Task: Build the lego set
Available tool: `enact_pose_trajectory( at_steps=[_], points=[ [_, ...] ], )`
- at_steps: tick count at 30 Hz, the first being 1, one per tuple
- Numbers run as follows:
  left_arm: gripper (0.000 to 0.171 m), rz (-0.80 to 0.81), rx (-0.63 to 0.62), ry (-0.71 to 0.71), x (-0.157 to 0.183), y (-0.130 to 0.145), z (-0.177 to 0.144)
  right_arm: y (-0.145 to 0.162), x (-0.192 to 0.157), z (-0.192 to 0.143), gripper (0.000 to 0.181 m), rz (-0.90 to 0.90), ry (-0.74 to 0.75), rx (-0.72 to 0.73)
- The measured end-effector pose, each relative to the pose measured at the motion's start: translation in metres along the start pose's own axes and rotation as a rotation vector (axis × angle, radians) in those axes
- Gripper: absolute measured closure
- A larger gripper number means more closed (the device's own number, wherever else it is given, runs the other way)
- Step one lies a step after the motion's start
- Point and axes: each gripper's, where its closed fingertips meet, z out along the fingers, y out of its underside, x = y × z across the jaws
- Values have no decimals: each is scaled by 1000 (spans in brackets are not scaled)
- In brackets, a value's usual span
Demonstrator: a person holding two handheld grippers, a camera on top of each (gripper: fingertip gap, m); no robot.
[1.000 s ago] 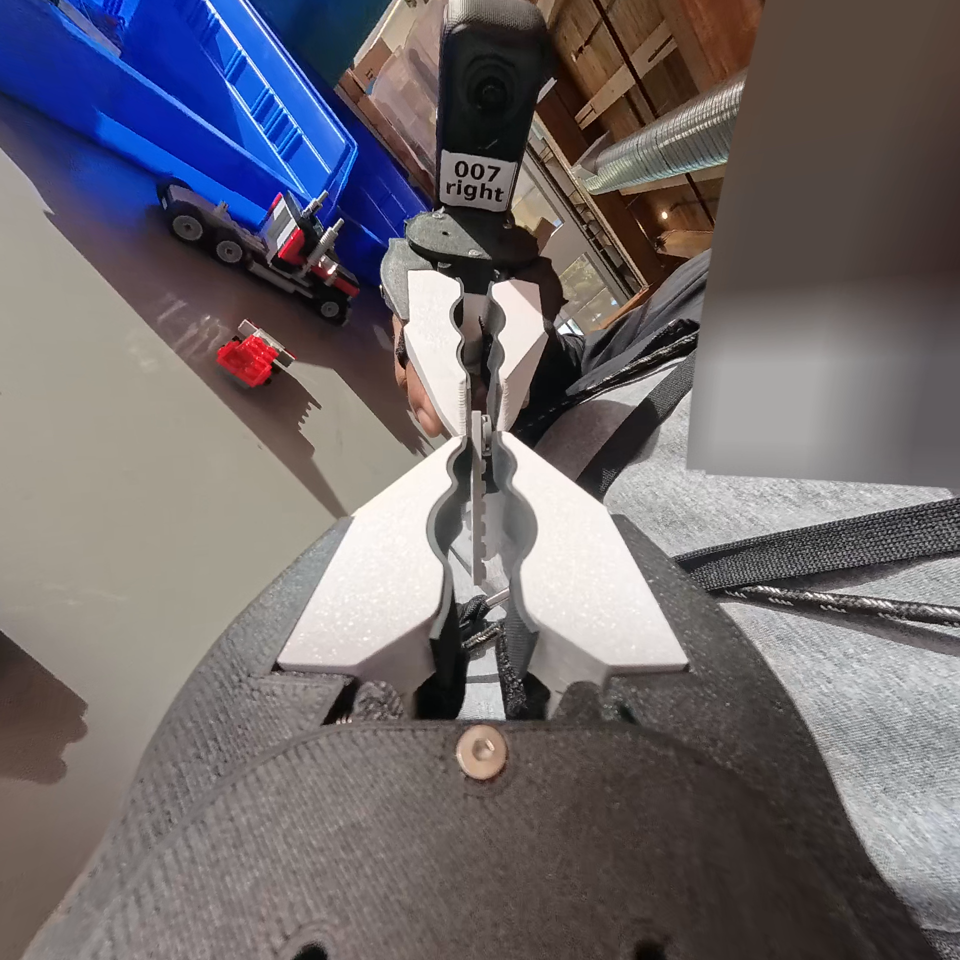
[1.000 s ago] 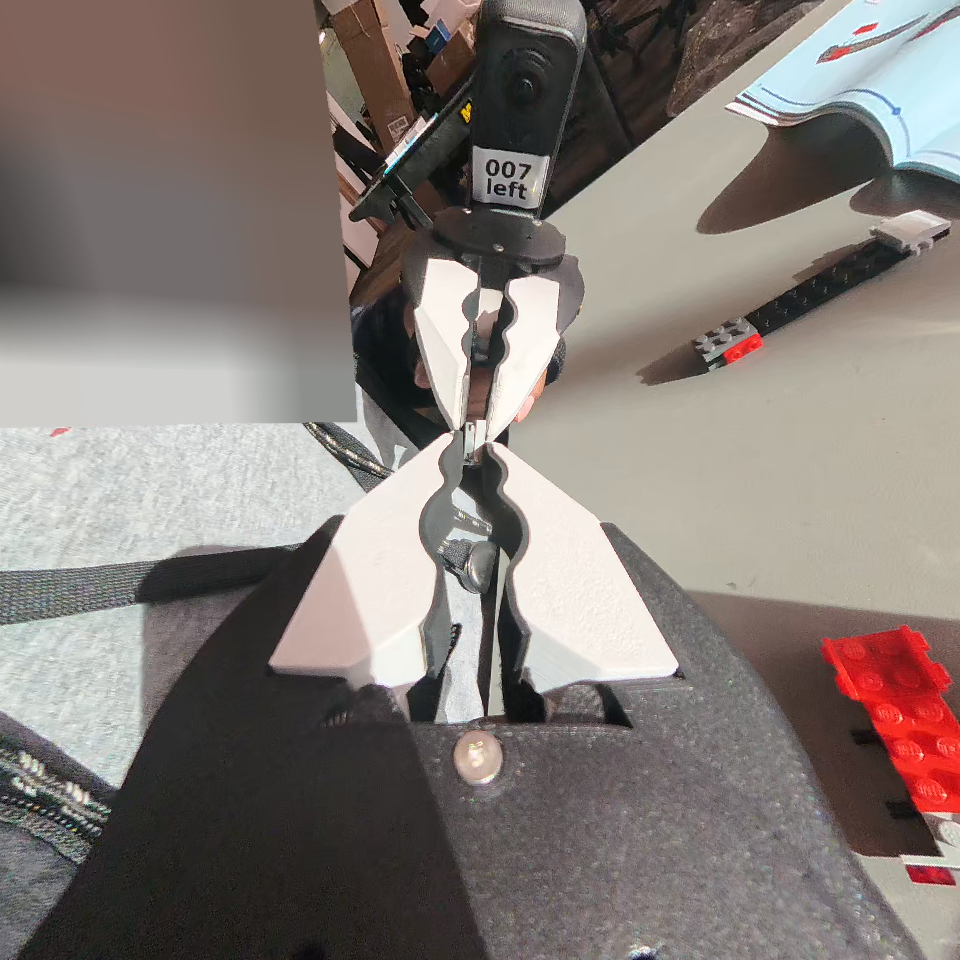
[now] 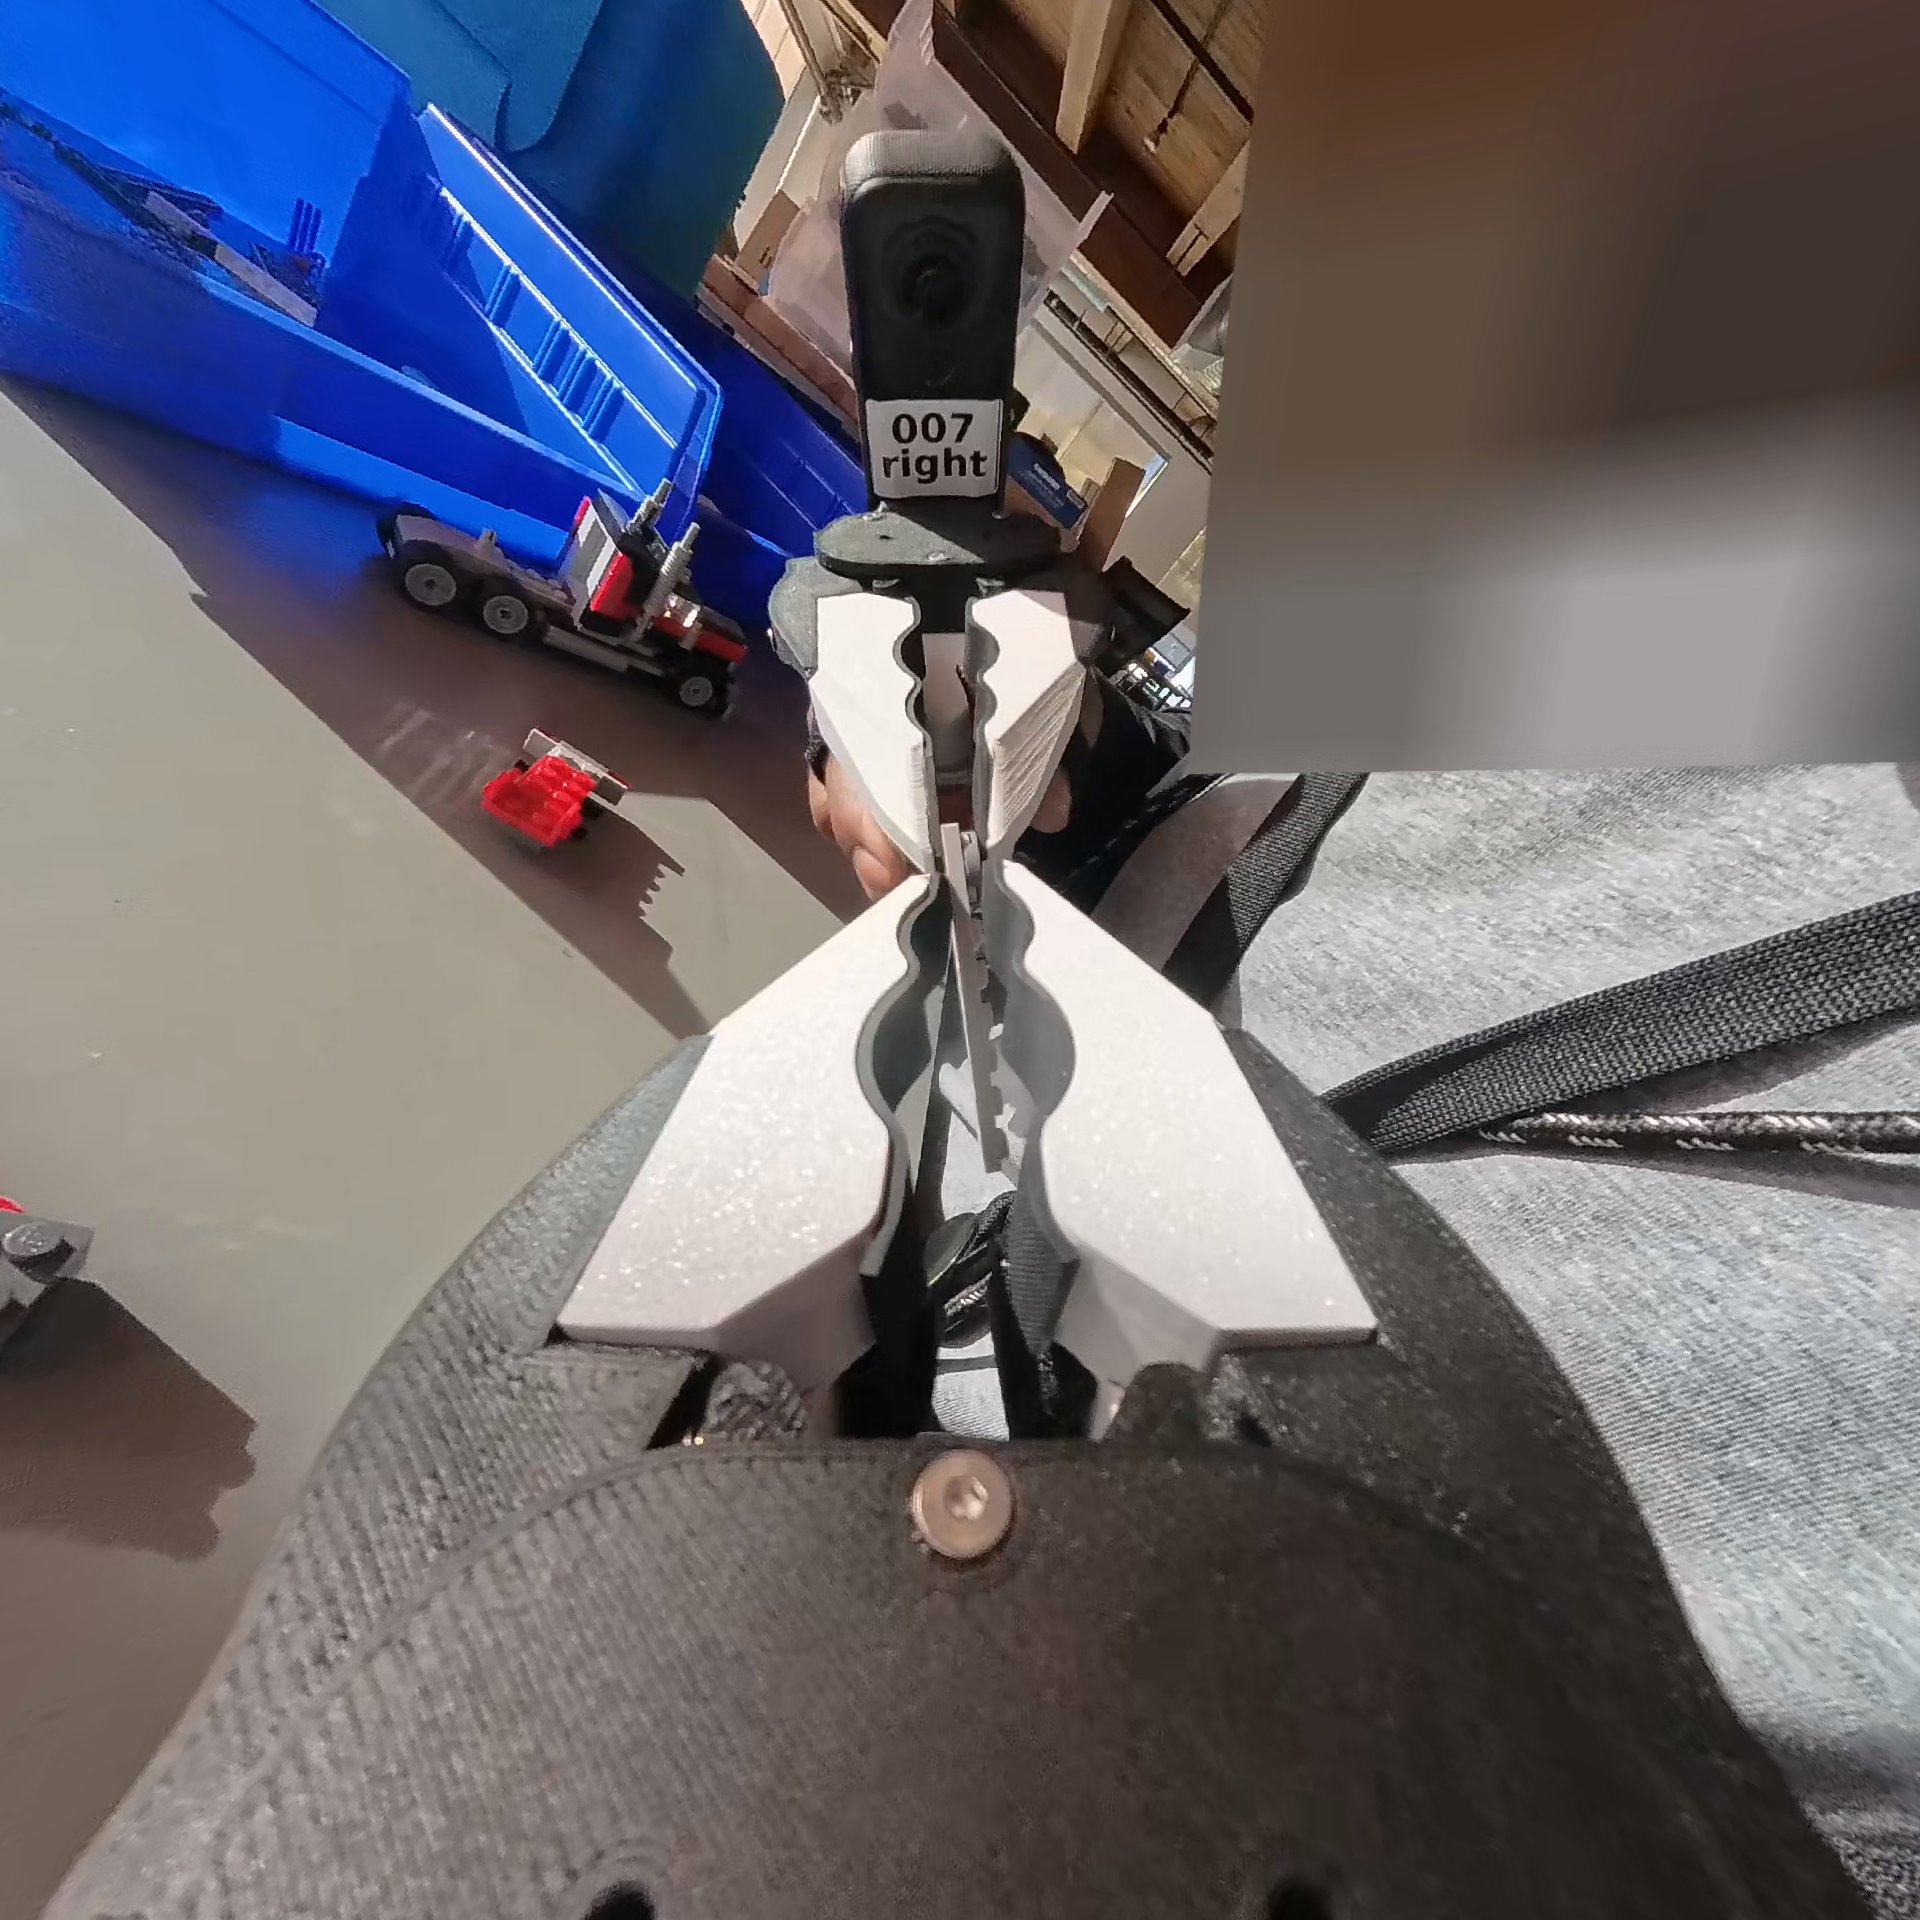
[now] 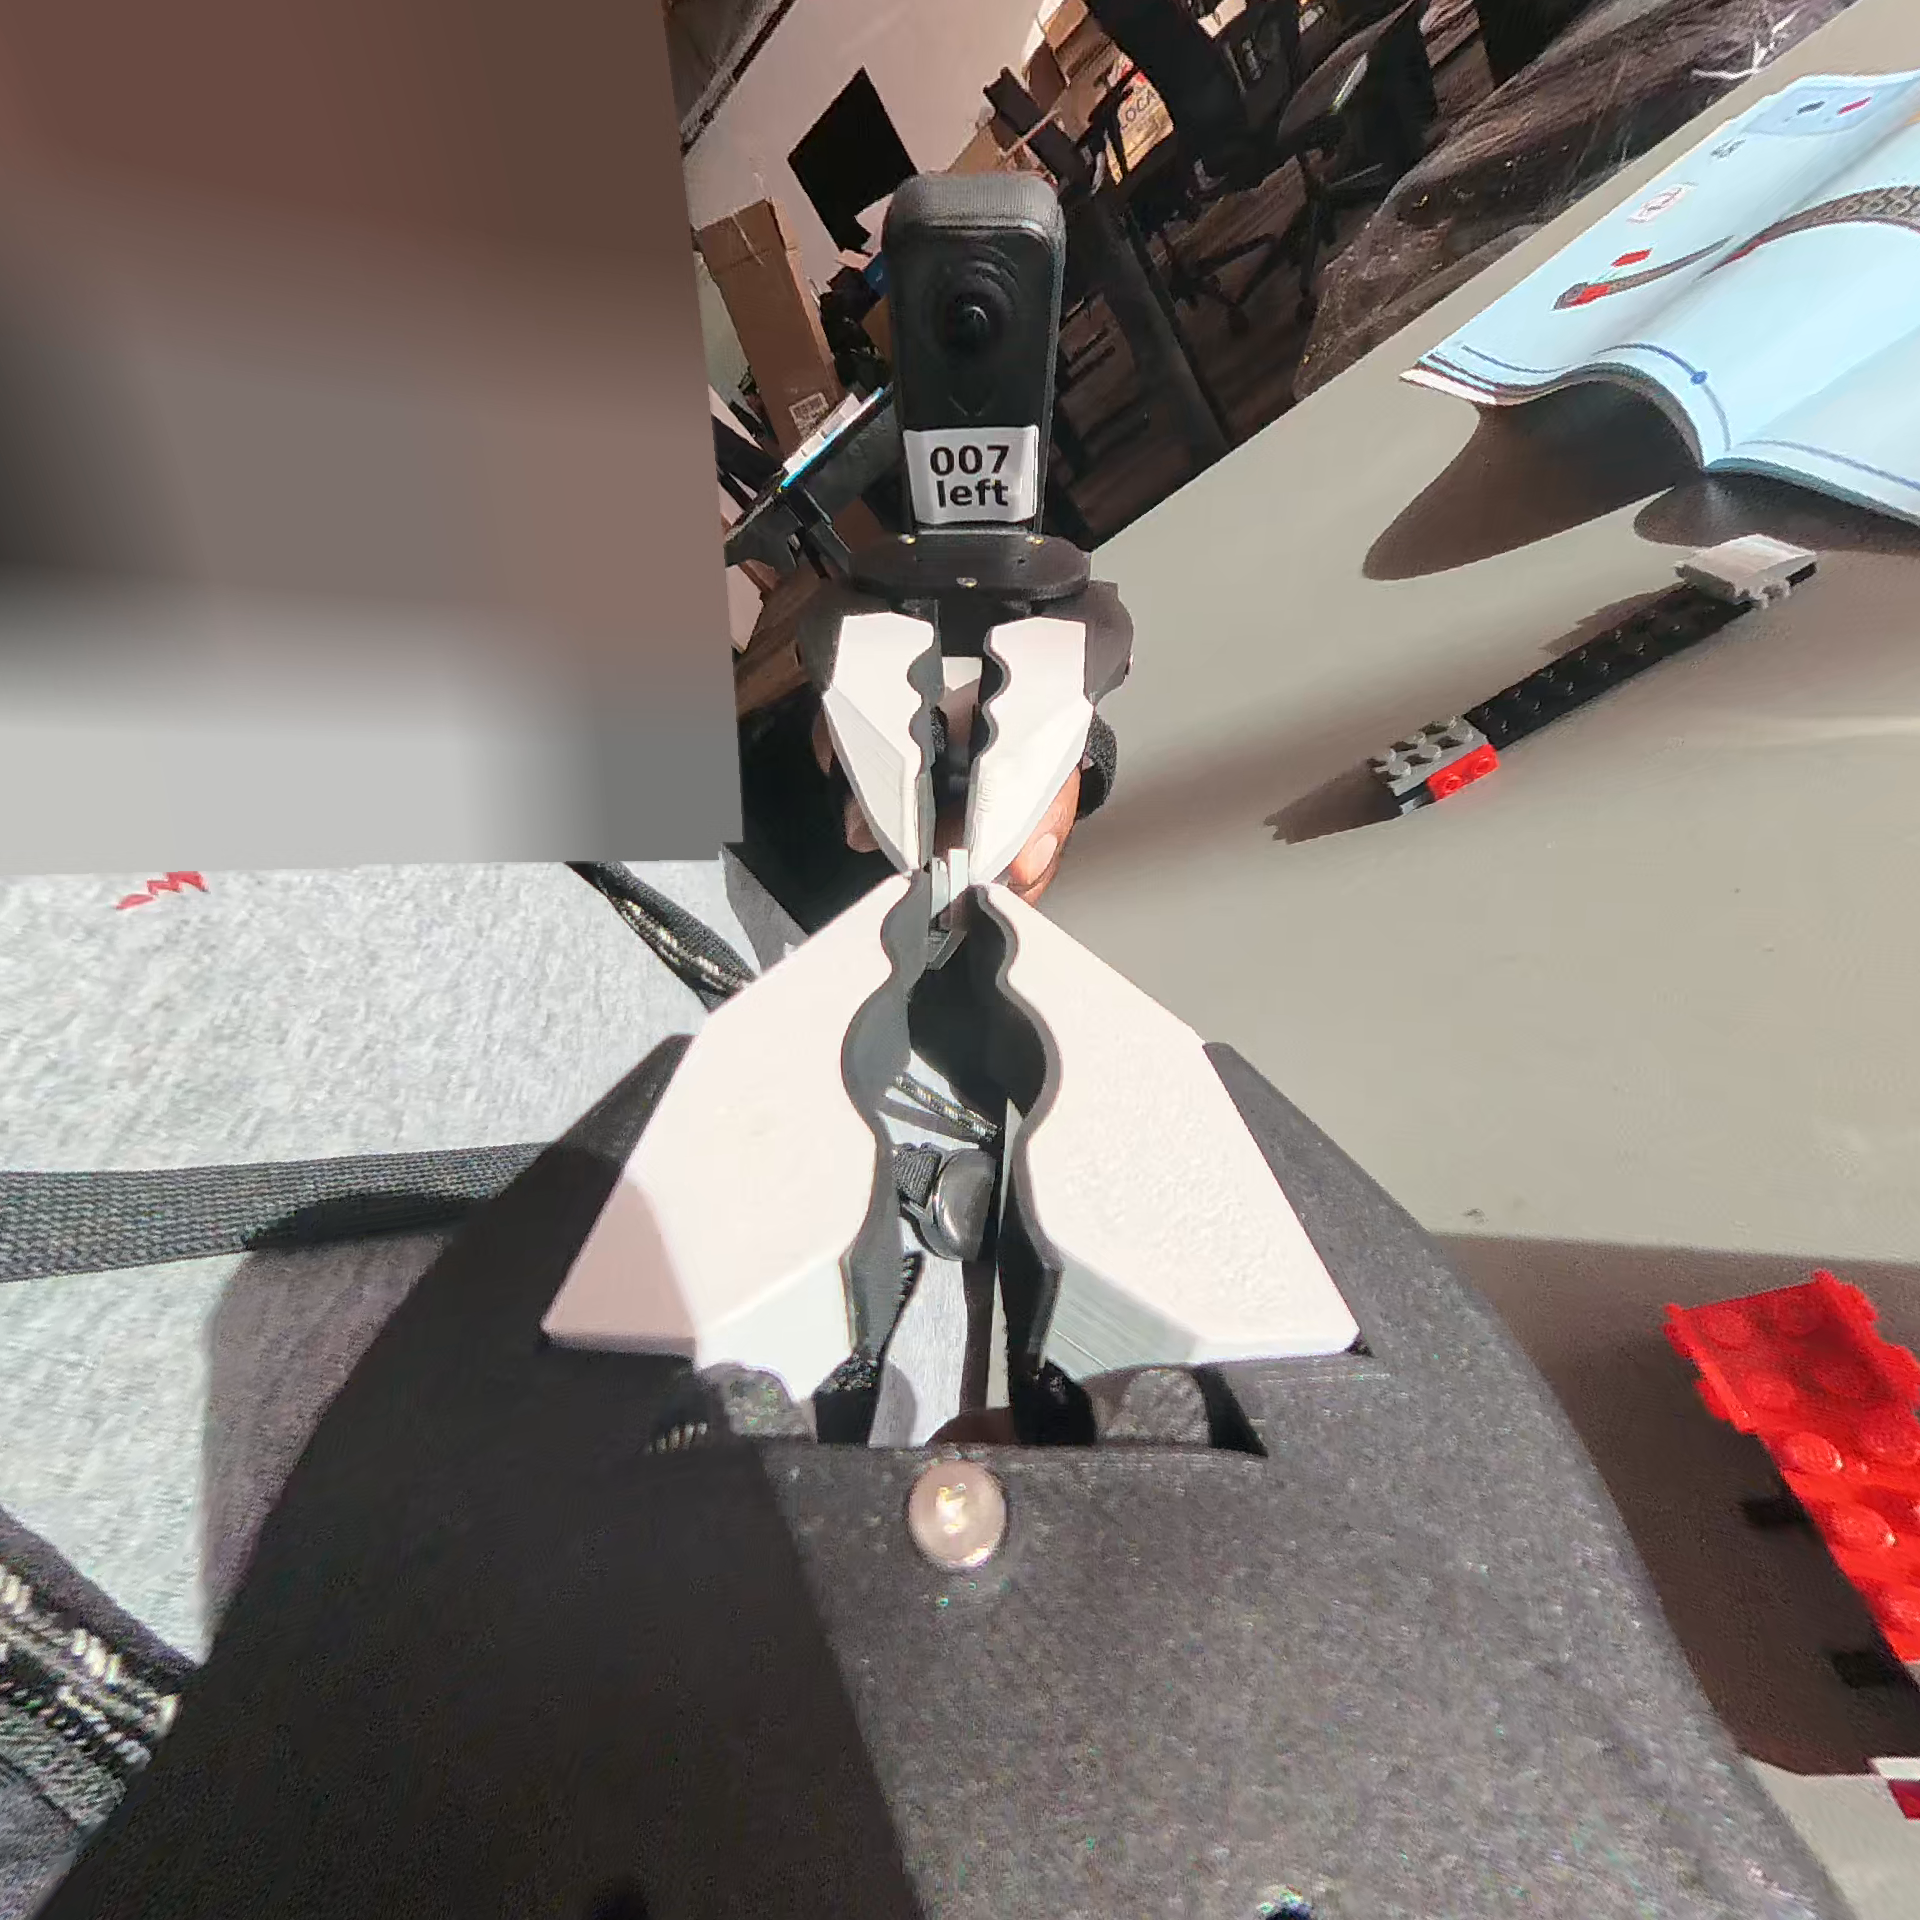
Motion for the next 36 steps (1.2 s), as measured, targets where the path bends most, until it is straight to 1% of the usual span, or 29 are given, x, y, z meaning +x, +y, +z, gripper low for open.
enact_pose_trajectory(
  at_steps=[8,11,12,13,14,17,19,20,23,29,36],
  points=[
    [165,-16,6,-12,-3,-1,1,-1,3,-1,174,2,8,20],
    [165,-48,46,-38,-9,-7,-1,-8,10,-1,173,50,35,74],
    [165,-55,76,-49,-12,-12,-3,-12,13,-2,168,74,38,104],
    [165,-70,119,-57,-15,-17,-5,-18,15,-4,154,98,40,137],
    [165,-93,172,-55,-18,-25,-9,-23,16,-5,150,114,35,164],
    [165,-133,378,-29,-21,-50,-26,-35,19,-4,150,124,47,227],
    [165,-138,481,-2,-19,-60,-34,-42,17,1,151,120,50,257],
    [165,-132,519,15,-18,-63,-36,-45,16,4,151,113,52,269],
    [165,-107,573,51,-12,-68,-38,-56,10,10,151,84,42,307],
    [165,-83,614,95,-4,-69,-38,-69,3,14,161,25,54,352],
    [165,-45,574,84,1,-65,-31,-68,0,15,174,-15,66,351]
  ],
)
